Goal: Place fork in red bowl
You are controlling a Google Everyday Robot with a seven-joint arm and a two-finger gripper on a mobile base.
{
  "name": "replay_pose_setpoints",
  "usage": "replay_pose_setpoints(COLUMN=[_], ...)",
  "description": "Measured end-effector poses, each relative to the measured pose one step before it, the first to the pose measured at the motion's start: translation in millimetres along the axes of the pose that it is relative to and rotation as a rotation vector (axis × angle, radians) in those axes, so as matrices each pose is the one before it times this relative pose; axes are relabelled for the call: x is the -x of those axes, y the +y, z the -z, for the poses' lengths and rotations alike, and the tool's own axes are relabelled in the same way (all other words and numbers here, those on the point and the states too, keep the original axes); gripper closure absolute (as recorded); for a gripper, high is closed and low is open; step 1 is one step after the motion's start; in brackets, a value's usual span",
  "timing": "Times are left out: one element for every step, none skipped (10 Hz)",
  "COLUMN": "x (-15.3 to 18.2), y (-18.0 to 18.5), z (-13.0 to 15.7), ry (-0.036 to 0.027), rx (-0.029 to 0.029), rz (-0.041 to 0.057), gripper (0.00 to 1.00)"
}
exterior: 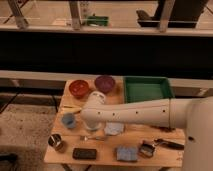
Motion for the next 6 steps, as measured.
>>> replay_pose_setpoints(x=[-0.40, -0.37, 1.46, 1.23, 1.05, 0.33], y=[-0.16, -0.08, -0.65, -0.18, 0.11, 0.42], z=[-2.77, -2.27, -2.80, -2.15, -1.41, -1.45], ry=[0.00526, 0.00322, 0.00390, 0.00482, 0.00226, 0.00444], rx=[0.01117, 0.00714, 0.00862, 0.00618, 0.00305, 0.00269], rz=[0.00275, 0.00095, 0.00276, 0.00365, 0.00012, 0.00062], gripper=[0.69, 0.61, 0.49, 0.39, 0.29, 0.22])
